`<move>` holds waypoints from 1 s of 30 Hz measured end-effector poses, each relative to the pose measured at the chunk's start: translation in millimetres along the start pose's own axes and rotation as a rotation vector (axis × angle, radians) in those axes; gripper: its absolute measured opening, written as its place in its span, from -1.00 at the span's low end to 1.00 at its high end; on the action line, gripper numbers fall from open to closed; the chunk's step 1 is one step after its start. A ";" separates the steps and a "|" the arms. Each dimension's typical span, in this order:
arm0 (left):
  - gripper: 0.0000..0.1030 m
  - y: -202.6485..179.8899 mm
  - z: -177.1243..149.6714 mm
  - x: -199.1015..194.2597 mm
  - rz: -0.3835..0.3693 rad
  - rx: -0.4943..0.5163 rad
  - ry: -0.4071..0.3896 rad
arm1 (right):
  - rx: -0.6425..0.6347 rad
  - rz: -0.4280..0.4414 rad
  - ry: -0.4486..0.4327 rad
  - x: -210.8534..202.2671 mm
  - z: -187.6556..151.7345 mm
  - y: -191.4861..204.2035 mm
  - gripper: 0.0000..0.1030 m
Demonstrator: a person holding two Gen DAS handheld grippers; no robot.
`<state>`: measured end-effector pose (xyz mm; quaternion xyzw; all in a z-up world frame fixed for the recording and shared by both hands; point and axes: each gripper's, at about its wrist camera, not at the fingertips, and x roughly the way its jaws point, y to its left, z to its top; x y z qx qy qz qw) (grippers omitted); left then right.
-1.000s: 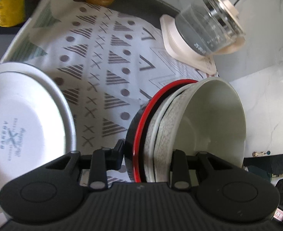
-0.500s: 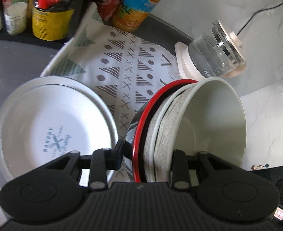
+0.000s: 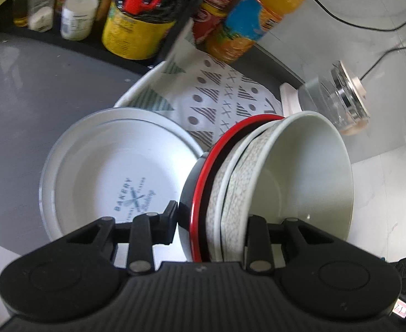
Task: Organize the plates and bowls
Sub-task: 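Lift the bowl stack with both grippers and carry it over the plate stack, then lower the bowl stack onto the 'Bakery' plate and open both grippers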
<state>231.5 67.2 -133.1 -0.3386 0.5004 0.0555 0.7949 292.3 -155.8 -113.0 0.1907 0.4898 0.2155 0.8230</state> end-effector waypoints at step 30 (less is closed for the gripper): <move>-0.40 76.9 6.0 -1.2 0.094 -0.175 -0.006 | -0.114 0.008 0.161 64.5 -16.4 47.8 -0.36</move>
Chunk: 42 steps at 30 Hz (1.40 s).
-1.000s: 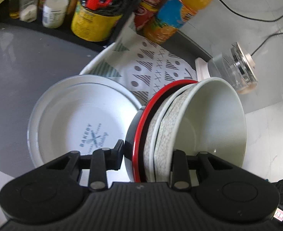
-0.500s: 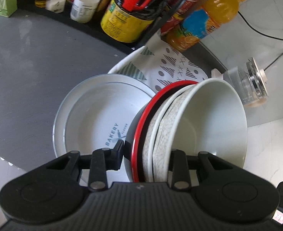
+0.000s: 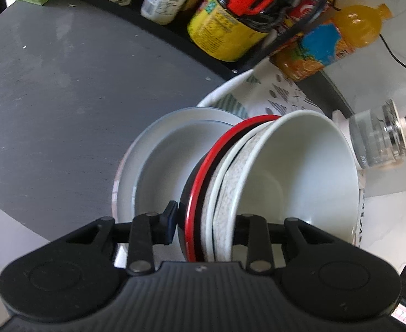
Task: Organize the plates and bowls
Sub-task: 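Lower the bowl stack onto the 'Bakery' plate and open both grippers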
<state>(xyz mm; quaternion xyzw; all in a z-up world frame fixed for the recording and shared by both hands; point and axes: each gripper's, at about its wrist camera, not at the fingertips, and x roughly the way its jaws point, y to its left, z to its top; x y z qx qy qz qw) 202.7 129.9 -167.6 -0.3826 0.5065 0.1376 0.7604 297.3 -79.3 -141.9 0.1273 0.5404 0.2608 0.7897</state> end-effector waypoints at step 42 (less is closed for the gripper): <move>0.56 -26.4 34.3 -33.6 0.112 0.164 -0.147 | -0.044 -0.158 -0.175 -34.2 8.1 13.5 0.91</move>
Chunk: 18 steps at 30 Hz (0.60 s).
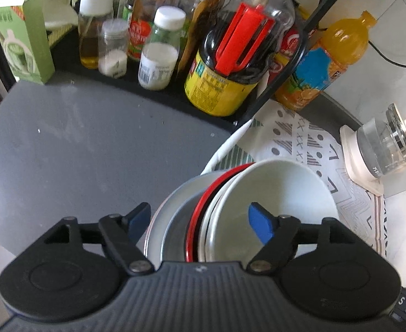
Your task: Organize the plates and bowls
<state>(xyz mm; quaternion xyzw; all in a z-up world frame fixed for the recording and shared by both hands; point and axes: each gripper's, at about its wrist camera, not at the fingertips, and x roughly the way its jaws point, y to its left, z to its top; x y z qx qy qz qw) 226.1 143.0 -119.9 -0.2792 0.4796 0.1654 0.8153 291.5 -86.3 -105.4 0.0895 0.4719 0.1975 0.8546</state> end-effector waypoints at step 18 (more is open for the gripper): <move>1.00 -55.1 -45.7 -58.7 -0.065 0.185 -0.141 | 0.069 -0.153 -0.196 -98.7 -22.2 -51.0 1.00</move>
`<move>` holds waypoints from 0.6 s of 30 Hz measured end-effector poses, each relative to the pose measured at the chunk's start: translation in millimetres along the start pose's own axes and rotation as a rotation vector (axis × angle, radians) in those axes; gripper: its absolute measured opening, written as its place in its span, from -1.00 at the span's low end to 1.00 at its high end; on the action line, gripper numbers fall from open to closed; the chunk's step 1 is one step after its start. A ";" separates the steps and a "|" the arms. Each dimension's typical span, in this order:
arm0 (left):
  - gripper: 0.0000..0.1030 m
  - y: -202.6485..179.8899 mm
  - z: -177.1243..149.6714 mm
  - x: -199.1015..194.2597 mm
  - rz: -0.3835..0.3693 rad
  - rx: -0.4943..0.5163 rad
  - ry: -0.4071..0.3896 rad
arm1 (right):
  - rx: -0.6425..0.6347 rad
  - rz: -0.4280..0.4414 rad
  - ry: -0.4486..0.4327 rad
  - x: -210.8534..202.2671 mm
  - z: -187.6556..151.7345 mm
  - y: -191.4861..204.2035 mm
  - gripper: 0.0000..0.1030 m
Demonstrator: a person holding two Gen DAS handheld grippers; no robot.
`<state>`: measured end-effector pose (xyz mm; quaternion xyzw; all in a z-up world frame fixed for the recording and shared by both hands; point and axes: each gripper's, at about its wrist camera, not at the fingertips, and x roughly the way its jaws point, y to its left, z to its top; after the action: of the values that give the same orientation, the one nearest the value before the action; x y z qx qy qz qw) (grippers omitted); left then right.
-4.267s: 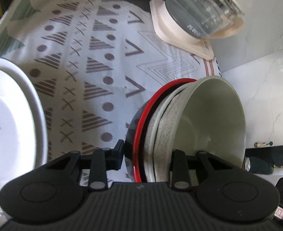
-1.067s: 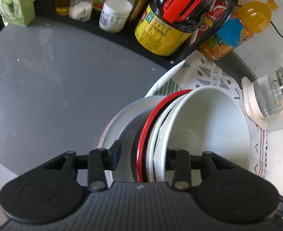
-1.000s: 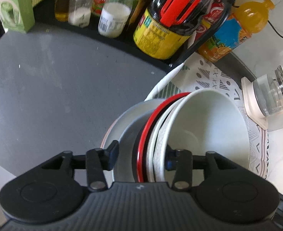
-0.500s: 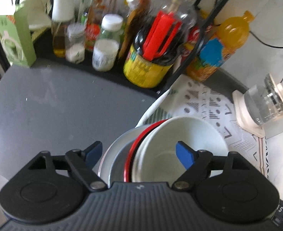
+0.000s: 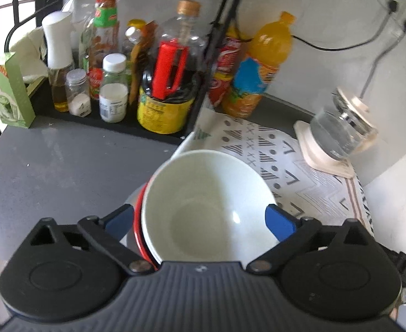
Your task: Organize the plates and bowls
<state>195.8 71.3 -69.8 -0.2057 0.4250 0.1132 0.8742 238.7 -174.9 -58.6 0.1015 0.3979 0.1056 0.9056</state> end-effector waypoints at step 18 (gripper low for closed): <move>1.00 -15.8 -65.9 -81.2 -0.056 0.089 -0.054 | -0.002 -0.034 -0.132 -112.1 -44.4 -10.6 1.00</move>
<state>106.0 25.3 -38.1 -0.1752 0.3998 0.0749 0.8966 132.8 -211.1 -12.5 0.1006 0.3390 0.0839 0.9316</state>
